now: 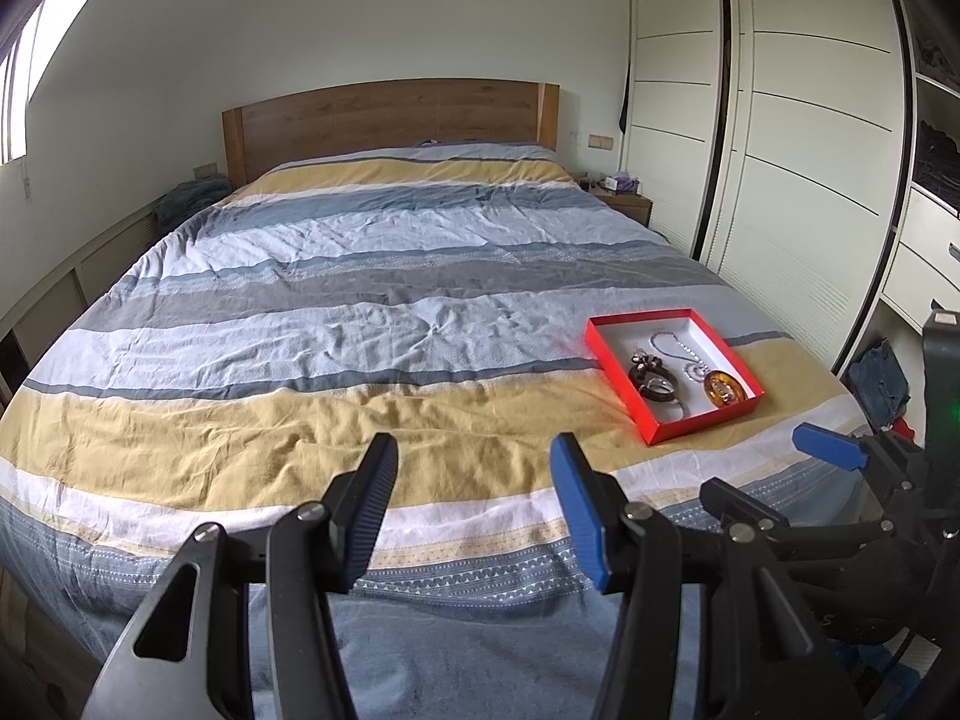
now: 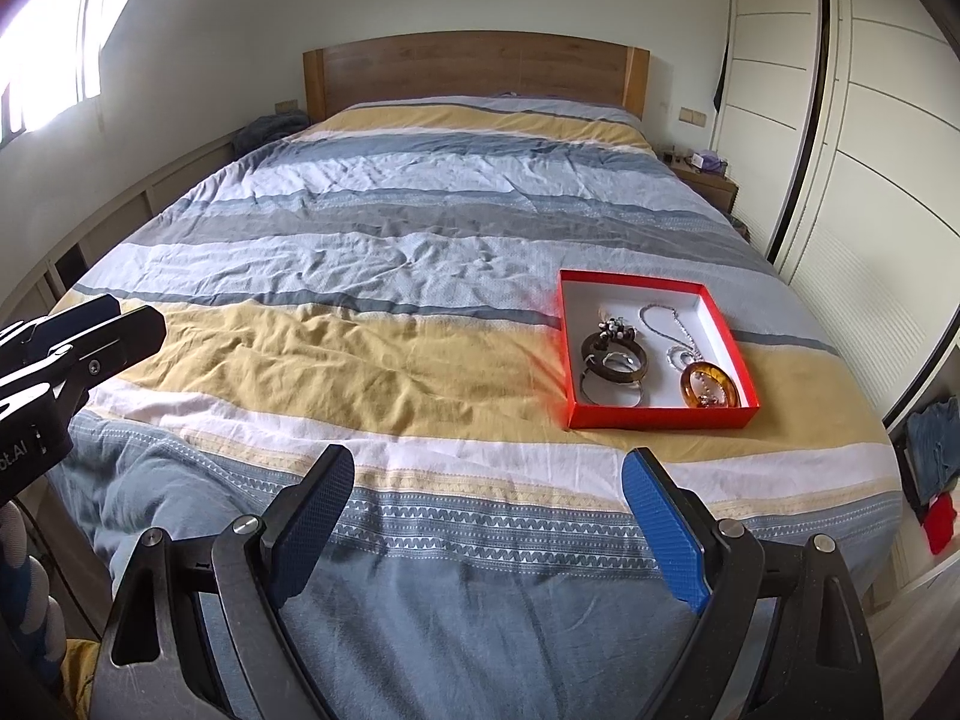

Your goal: Organize jewelry

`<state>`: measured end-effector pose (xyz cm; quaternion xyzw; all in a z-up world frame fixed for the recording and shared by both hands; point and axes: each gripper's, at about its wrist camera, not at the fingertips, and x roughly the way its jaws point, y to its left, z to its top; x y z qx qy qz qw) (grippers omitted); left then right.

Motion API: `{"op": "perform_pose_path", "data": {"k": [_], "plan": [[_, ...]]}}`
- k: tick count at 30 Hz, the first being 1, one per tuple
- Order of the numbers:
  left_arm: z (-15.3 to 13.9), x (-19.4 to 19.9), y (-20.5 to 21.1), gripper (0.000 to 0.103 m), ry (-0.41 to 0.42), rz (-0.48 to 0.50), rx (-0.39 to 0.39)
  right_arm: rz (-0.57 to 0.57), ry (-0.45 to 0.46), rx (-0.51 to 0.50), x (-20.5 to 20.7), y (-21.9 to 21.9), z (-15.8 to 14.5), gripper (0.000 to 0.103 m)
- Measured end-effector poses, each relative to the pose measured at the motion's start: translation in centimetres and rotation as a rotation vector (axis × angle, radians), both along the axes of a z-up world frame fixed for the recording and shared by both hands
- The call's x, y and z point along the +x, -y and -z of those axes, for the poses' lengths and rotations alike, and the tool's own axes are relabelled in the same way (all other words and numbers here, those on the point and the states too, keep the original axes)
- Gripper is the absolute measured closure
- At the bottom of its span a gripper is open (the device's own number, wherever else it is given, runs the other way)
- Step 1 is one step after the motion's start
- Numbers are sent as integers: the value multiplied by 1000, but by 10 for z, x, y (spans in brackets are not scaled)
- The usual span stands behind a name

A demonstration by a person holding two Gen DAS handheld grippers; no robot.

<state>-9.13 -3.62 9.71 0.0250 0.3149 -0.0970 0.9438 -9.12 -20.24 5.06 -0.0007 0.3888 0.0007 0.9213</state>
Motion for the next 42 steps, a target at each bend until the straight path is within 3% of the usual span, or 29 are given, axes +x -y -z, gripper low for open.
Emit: {"op": "perform_pose_path", "data": {"k": [6, 9, 29, 42], "plan": [[7, 2, -1, 52, -13, -9, 17, 5, -3, -3, 0, -1, 2, 12], [9, 2, 0, 52, -17, -11, 25, 14, 6, -8, -1, 0, 1, 4], [27, 6, 12, 52, -44, -27, 107, 109, 45, -33, -2, 21, 0, 1], [26, 8, 15, 52, -40, -21, 97, 164, 50, -61, -1, 31, -1, 1]]}}
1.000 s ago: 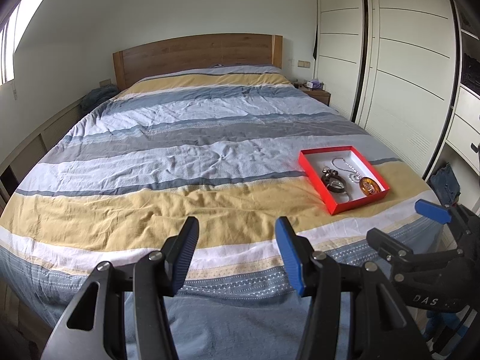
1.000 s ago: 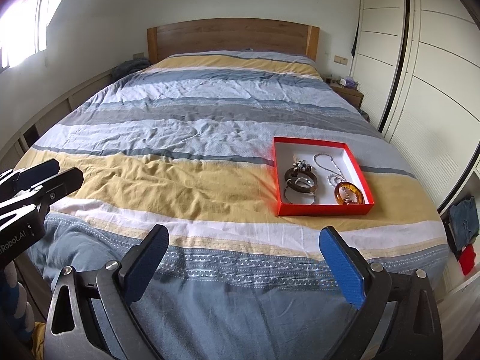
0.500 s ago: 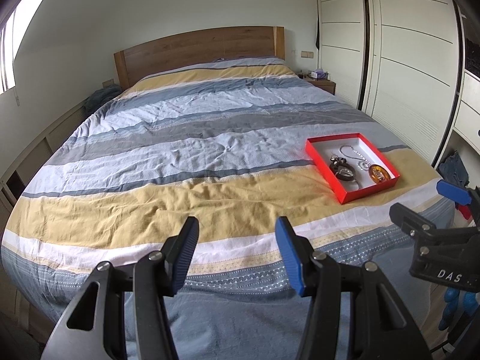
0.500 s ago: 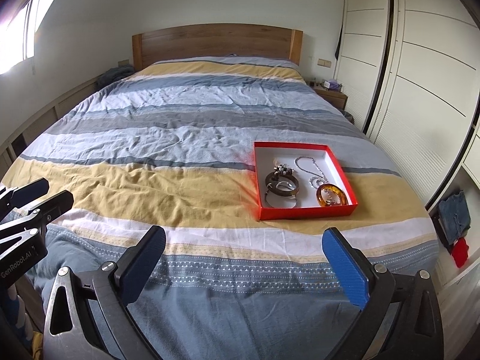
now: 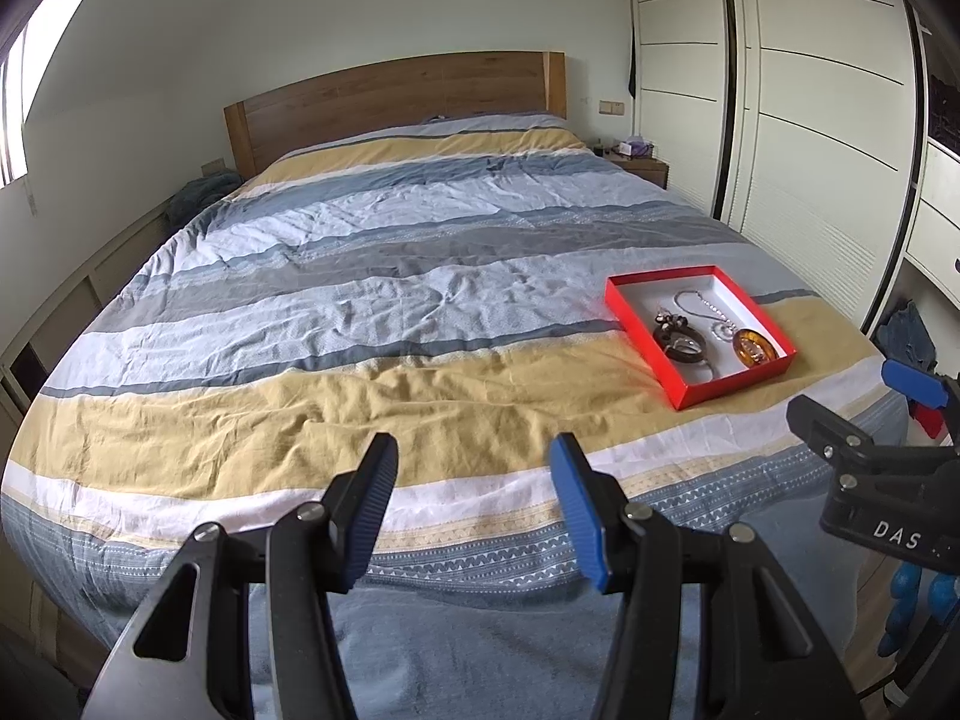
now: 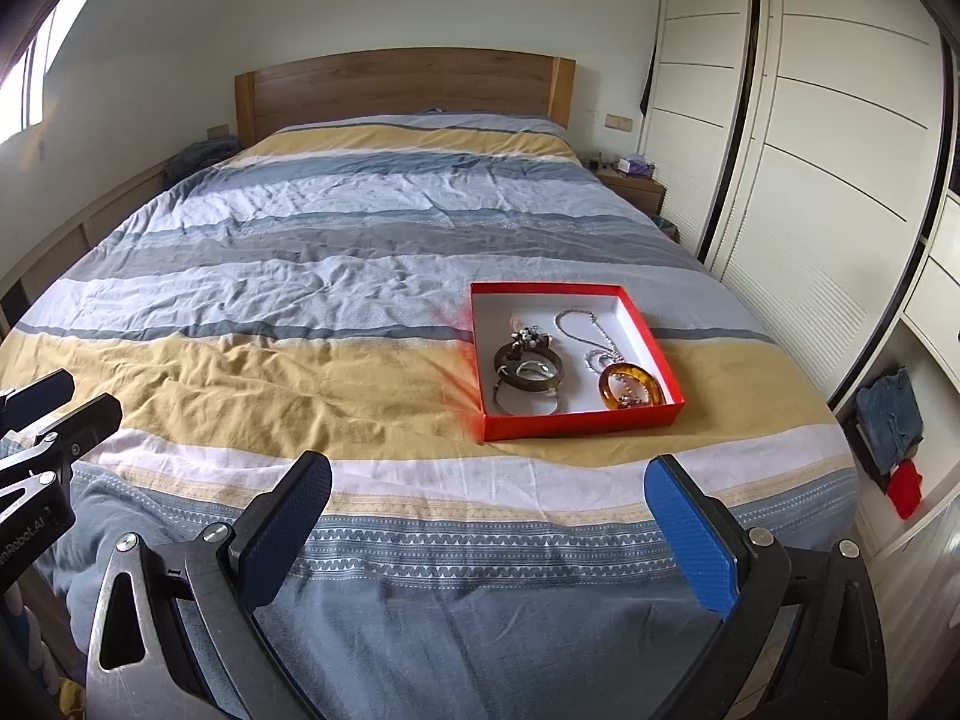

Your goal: Organize jewelry

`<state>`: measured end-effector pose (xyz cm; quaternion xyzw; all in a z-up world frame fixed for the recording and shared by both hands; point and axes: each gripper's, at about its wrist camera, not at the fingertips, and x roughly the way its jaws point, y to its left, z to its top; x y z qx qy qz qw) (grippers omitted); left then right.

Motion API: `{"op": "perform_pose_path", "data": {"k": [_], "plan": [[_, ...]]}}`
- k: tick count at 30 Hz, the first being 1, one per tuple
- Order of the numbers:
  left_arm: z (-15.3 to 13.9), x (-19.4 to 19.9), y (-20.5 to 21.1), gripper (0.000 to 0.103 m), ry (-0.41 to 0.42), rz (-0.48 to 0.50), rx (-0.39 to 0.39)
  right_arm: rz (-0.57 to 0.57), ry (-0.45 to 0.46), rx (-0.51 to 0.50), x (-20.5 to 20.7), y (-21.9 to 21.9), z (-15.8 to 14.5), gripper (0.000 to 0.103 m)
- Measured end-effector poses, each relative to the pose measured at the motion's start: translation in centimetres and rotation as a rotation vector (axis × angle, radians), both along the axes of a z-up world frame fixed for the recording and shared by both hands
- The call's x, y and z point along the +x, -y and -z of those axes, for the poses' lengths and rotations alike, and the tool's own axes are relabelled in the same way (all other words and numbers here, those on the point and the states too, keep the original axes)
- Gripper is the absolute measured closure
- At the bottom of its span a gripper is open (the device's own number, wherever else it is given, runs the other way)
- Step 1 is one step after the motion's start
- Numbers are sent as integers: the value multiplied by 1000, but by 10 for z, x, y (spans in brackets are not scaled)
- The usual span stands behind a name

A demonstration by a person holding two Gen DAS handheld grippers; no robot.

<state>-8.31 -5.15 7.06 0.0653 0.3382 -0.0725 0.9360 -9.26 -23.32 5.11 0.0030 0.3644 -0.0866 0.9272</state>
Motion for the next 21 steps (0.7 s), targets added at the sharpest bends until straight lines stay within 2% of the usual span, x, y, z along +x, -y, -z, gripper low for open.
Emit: {"op": "perform_pose_path", "data": {"k": [21], "plan": [[1, 0, 9, 52, -8, 9, -3, 1, -2, -33, 1, -4, -2, 1]]}}
